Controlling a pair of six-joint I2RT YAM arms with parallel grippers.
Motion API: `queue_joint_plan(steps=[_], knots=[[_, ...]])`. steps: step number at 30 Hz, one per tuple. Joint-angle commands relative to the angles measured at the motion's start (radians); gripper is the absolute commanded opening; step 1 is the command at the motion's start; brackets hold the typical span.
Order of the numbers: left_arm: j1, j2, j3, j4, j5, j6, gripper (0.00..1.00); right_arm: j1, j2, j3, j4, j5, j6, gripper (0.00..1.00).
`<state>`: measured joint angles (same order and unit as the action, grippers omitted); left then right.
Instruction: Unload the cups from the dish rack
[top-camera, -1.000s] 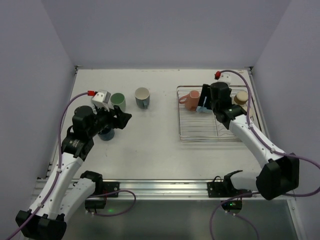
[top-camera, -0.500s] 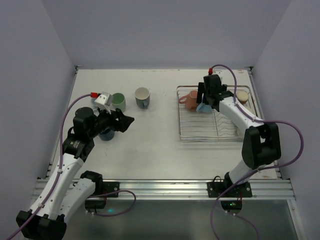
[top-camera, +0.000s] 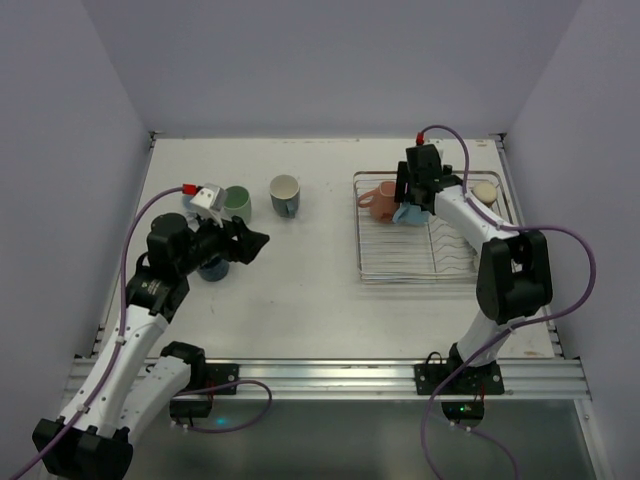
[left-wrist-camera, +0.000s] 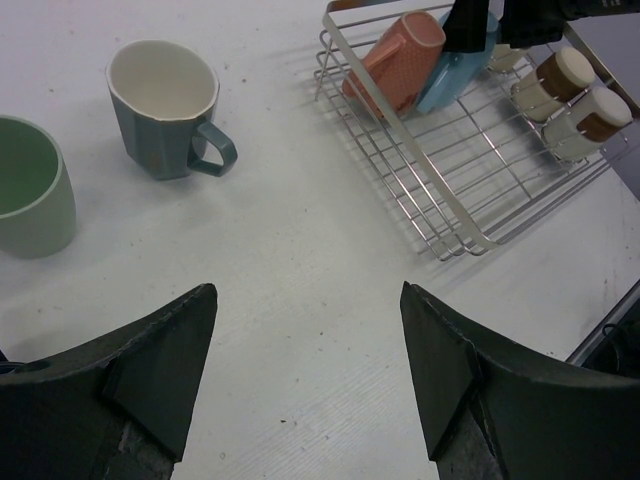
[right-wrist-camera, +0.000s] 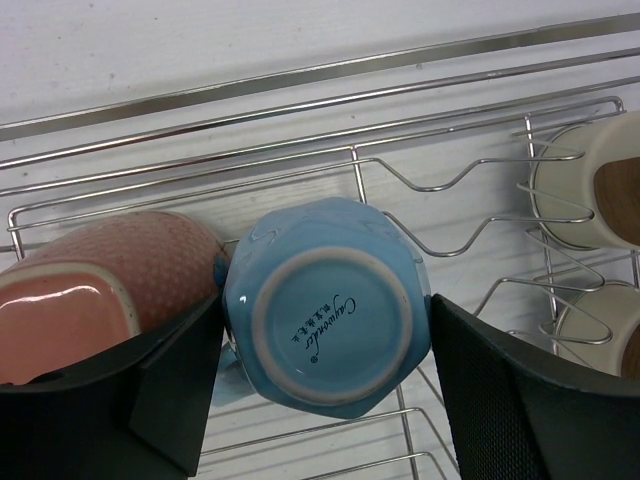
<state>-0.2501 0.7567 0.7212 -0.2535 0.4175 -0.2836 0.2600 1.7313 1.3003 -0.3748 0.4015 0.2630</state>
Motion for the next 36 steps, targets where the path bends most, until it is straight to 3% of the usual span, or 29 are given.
queue_joint_plan(steps=[1,9,16,20,25,31,36], knots=[[-0.005,0.004,0.001,0.037,0.037,0.012,0.78,-0.01,-0.057,0.016,0.043,0.026,-0.019,0.41],[-0.005,0.024,0.04,0.089,0.162,-0.068,0.79,-0.01,-0.334,-0.128,0.155,-0.003,0.03,0.27],[-0.031,0.088,0.093,0.152,0.271,-0.167,0.8,-0.008,-0.536,-0.219,0.168,-0.079,0.096,0.25],[-0.095,0.147,0.077,0.285,0.294,-0.274,0.8,-0.008,-0.67,-0.294,0.215,-0.223,0.168,0.23],[-0.221,0.248,0.037,0.543,0.293,-0.443,0.81,-0.007,-0.843,-0.443,0.394,-0.546,0.313,0.23],[-0.239,0.378,0.024,0.75,0.291,-0.572,0.84,0.008,-0.938,-0.568,0.618,-0.85,0.487,0.22],[-0.273,0.466,0.02,0.913,0.302,-0.669,0.84,0.028,-0.925,-0.659,0.833,-0.978,0.617,0.22]])
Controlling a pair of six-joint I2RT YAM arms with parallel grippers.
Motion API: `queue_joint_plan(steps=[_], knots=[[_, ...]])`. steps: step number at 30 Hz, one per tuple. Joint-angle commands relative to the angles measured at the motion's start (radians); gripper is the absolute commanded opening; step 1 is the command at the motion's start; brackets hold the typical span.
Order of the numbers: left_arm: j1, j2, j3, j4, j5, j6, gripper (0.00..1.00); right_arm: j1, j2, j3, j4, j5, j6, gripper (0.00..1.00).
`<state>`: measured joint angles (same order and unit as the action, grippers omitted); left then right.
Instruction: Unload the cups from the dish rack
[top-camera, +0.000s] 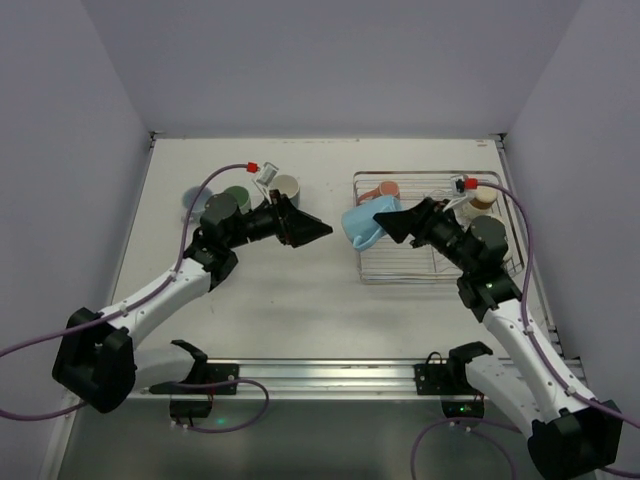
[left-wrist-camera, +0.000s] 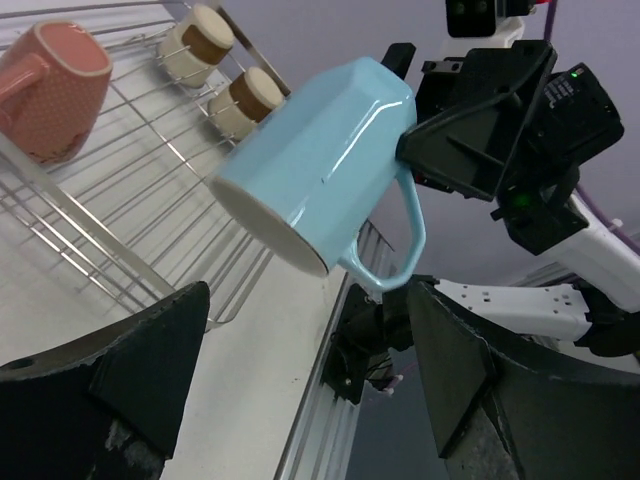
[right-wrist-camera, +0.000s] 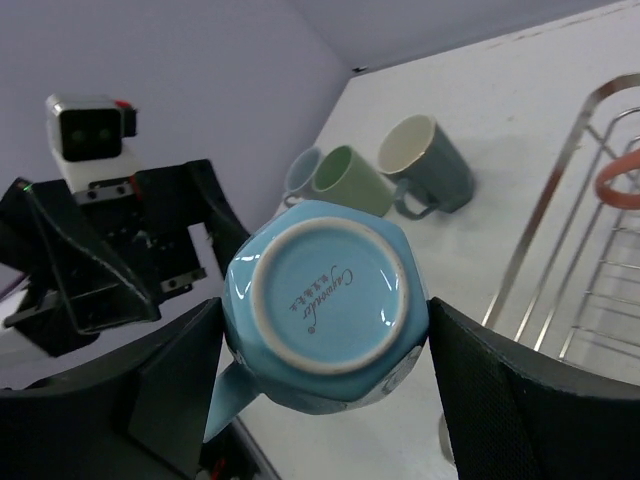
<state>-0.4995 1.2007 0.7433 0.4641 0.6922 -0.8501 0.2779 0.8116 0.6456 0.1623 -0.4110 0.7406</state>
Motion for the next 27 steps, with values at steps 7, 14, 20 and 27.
queue_joint_plan(steps=[7,14,20,27], knots=[[-0.066,0.077,0.001,0.254,0.03,-0.148,0.82,0.066,0.043,-0.049,0.427,-0.198,0.186,0.22],[-0.085,0.094,-0.038,0.404,0.043,-0.254,0.69,0.148,0.13,-0.126,0.637,-0.141,0.261,0.22],[-0.088,0.074,-0.044,0.369,0.012,-0.261,0.63,0.17,0.127,-0.158,0.677,-0.048,0.283,0.19],[-0.086,-0.073,0.093,-0.088,-0.239,0.04,0.84,0.168,0.109,-0.127,0.548,-0.011,0.24,0.19]])
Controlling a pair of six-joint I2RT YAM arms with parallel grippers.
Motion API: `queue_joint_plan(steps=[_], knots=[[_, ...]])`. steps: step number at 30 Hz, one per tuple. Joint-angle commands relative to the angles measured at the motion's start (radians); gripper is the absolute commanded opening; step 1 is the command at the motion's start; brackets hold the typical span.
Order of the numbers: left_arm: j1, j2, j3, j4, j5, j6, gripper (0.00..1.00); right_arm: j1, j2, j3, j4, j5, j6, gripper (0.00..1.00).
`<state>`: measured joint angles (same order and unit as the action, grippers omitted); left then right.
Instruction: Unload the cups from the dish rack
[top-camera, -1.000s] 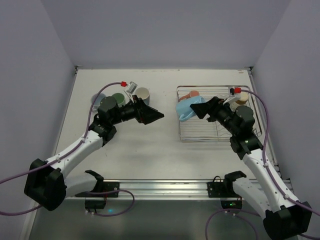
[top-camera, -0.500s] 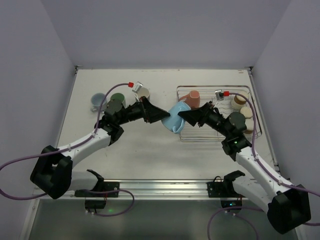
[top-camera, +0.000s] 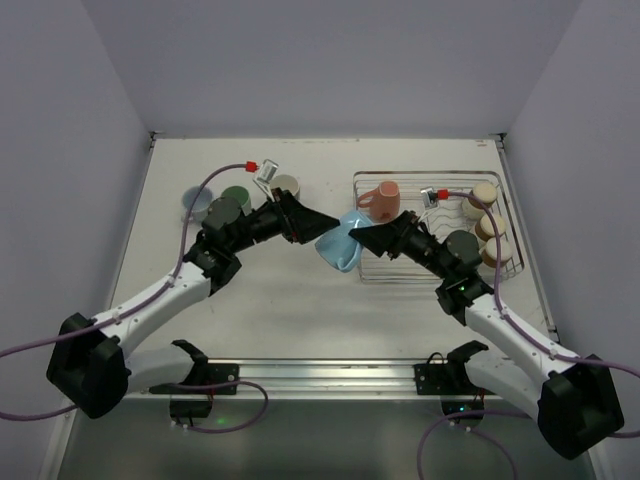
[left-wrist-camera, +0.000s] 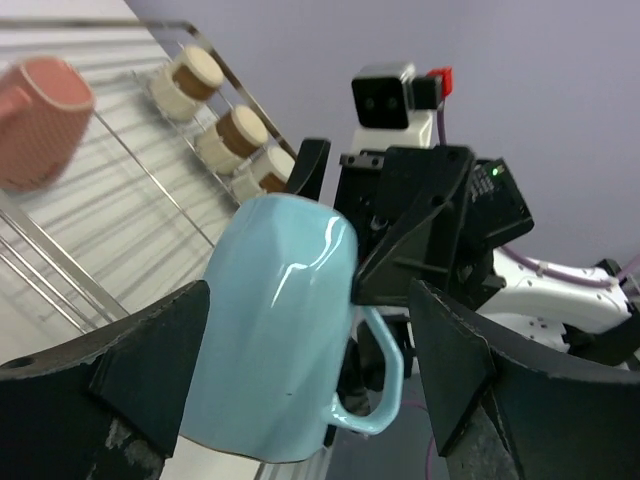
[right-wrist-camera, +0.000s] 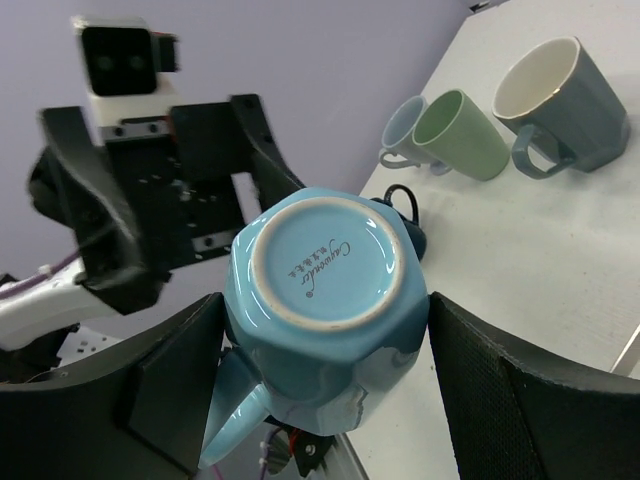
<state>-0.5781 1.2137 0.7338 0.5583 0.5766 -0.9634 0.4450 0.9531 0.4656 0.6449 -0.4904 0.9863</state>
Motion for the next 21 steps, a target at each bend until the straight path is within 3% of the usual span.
queue_joint_plan(steps=[1,6,9,12,14,15,21], knots=[[-0.008,-0.127,0.122,-0.228,-0.195,0.17,0.85,0.003,-0.033,0.053,0.061,0.075,-0.008,0.19],[-0.008,-0.244,0.076,-0.372,-0.297,0.17,0.84,0.003,-0.016,0.065,0.045,0.108,-0.005,0.18],[-0.008,-0.308,-0.008,-0.434,-0.27,0.111,0.81,0.003,-0.008,0.077,0.052,0.125,0.009,0.18],[-0.009,-0.356,-0.15,-0.324,-0.157,-0.016,0.78,0.003,0.001,0.082,0.071,0.136,0.034,0.18],[-0.012,-0.378,-0.236,-0.133,-0.097,-0.114,0.76,0.003,0.004,0.077,0.096,0.141,0.055,0.18],[-0.015,-0.379,-0.26,-0.132,-0.087,-0.142,0.76,0.003,0.004,0.077,0.101,0.142,0.06,0.18],[-0.039,-0.323,-0.28,0.06,-0.08,-0.189,0.76,0.027,0.015,0.061,0.137,0.151,0.084,0.18]])
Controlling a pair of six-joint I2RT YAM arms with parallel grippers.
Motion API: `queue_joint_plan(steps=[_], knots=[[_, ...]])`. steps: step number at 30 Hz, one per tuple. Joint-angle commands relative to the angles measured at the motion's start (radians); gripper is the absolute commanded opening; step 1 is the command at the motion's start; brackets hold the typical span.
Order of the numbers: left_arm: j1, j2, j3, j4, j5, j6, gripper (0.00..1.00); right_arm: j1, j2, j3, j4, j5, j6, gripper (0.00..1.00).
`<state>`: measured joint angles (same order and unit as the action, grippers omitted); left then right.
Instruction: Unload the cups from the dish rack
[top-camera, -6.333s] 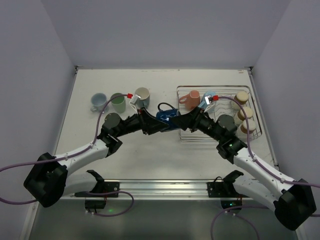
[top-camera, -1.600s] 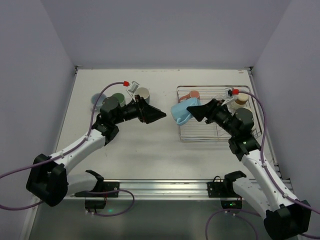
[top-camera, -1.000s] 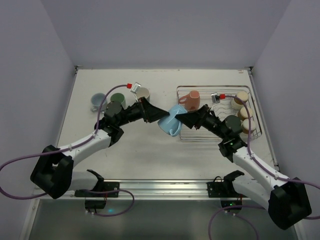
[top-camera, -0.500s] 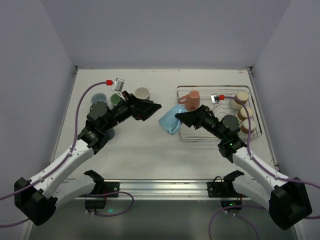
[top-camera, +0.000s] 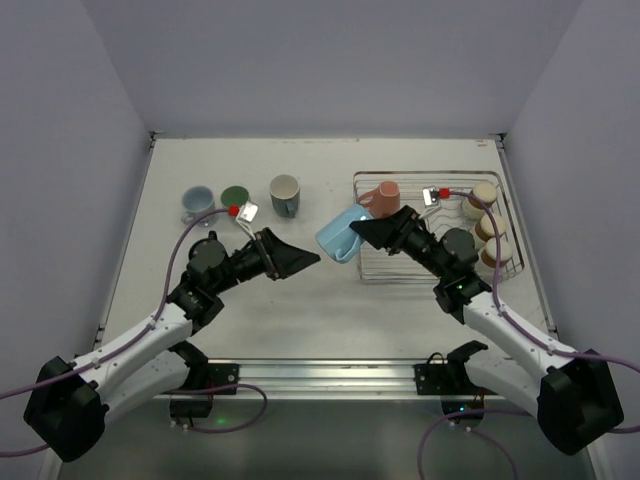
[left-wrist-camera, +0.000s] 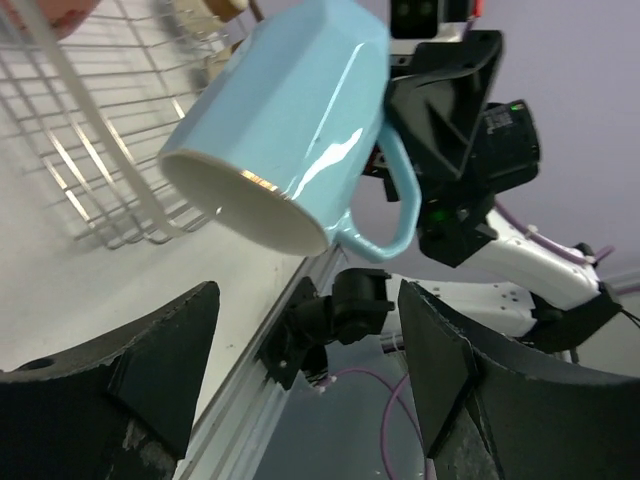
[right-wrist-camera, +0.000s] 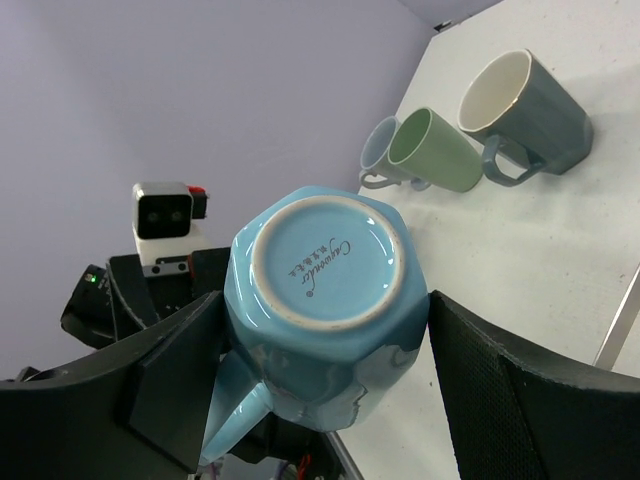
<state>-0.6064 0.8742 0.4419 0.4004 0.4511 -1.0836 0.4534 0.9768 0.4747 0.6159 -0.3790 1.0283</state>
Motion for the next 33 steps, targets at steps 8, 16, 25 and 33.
queue_joint_plan(steps=[8,16,25,33], knots=[[-0.019,0.153,0.015,0.463,0.028,-0.113,0.76,0.039,0.013,0.007,0.226,0.038,0.073,0.18],[-0.024,0.25,0.053,0.62,-0.031,-0.124,0.58,0.113,0.083,-0.031,0.309,0.06,0.084,0.18],[-0.024,0.177,0.132,0.327,-0.132,0.034,0.0,0.156,0.135,-0.084,0.397,0.089,0.09,0.79],[-0.021,-0.058,0.213,-0.16,-0.299,0.299,0.0,0.156,0.059,-0.039,0.135,0.186,-0.039,0.99]])
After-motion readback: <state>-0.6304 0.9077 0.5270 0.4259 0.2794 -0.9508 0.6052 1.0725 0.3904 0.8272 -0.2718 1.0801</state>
